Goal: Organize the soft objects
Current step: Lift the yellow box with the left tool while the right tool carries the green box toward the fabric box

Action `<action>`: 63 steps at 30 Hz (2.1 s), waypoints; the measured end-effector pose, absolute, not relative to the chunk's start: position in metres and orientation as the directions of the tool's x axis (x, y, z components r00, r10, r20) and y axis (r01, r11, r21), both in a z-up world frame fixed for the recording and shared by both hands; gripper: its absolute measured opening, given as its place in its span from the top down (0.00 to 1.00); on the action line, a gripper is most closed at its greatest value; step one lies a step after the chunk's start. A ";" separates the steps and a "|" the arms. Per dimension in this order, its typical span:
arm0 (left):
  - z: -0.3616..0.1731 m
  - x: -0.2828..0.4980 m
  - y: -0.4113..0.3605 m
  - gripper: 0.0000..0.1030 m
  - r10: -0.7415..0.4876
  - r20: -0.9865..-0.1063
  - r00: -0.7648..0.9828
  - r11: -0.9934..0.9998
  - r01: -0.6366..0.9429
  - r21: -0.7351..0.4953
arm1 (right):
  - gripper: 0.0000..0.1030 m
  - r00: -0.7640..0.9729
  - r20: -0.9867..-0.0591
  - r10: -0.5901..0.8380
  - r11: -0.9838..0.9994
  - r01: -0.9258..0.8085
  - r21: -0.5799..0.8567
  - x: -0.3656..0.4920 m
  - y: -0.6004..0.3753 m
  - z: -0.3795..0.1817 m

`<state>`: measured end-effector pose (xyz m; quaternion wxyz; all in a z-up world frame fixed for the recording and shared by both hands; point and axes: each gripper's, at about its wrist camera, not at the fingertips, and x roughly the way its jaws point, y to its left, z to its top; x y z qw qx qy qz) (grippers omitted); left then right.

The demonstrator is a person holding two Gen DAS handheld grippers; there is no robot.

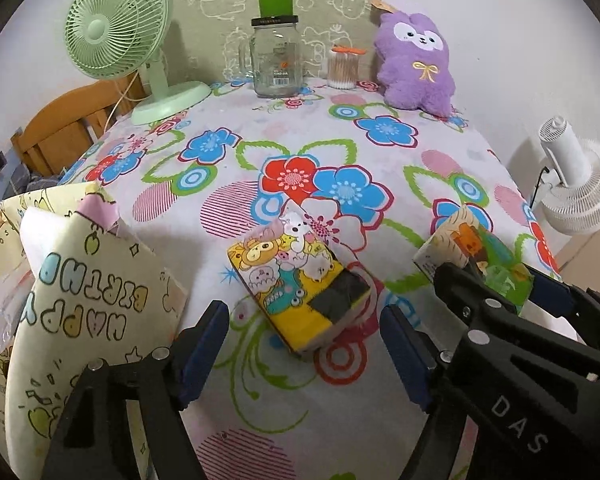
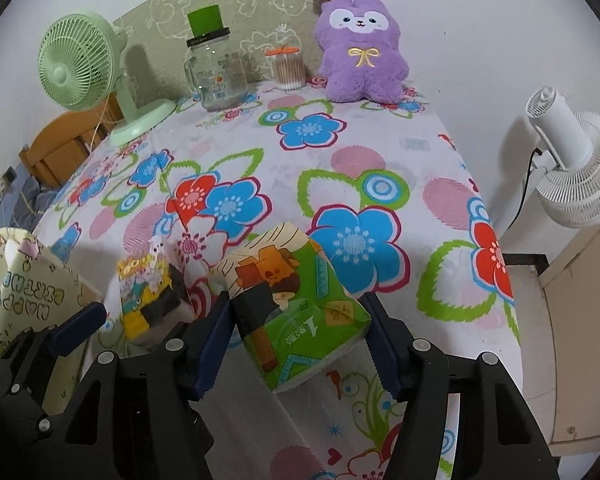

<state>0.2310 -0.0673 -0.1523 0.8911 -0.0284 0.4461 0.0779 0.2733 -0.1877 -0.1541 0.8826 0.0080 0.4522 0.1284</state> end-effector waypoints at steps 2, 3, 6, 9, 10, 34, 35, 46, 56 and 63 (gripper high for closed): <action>-0.155 0.234 -0.066 0.23 0.111 -0.805 0.583 0.985 -0.170 0.013 | 0.37 0.556 -0.796 0.237 0.967 -0.216 0.137 0.275 -0.187 -0.155; -0.156 0.236 -0.065 0.23 0.109 -0.809 0.578 0.985 -0.174 0.008 | 0.37 0.555 -0.797 0.239 0.967 -0.212 0.142 0.276 -0.187 -0.155; -0.157 0.239 -0.064 0.25 0.105 -0.813 0.573 0.984 -0.180 0.001 | 0.37 0.554 -0.798 0.237 0.969 -0.196 0.152 0.280 -0.188 -0.157; -0.157 0.243 -0.064 0.30 0.105 -0.811 0.575 0.983 -0.185 -0.004 | 0.37 0.557 -0.796 0.236 0.970 -0.187 0.157 0.282 -0.188 -0.157; -0.157 0.244 -0.064 0.34 0.105 -0.811 0.575 0.982 -0.188 -0.006 | 0.37 0.557 -0.796 0.236 0.970 -0.187 0.156 0.283 -0.188 -0.157; -0.155 0.206 -0.068 0.44 0.076 -0.807 0.586 0.993 -0.114 0.011 | 0.36 0.547 -0.803 0.238 0.968 -0.200 0.150 0.240 -0.182 -0.157; -0.155 0.203 -0.069 0.44 0.071 -0.806 0.588 0.994 -0.104 0.012 | 0.36 0.548 -0.802 0.235 0.969 -0.199 0.148 0.237 -0.182 -0.157; -0.145 0.168 -0.073 0.44 0.053 -0.789 0.613 0.998 -0.051 0.027 | 0.36 0.572 -0.792 0.213 0.975 -0.176 0.135 0.197 -0.181 -0.147; -0.136 0.142 -0.075 0.44 0.037 -0.780 0.625 0.999 -0.028 0.025 | 0.36 0.589 -0.786 0.188 0.981 -0.156 0.118 0.167 -0.180 -0.136; -0.120 0.122 -0.076 0.44 0.030 -0.758 0.651 0.999 -0.011 0.031 | 0.36 0.617 -0.764 0.186 0.982 -0.150 0.117 0.146 -0.181 -0.121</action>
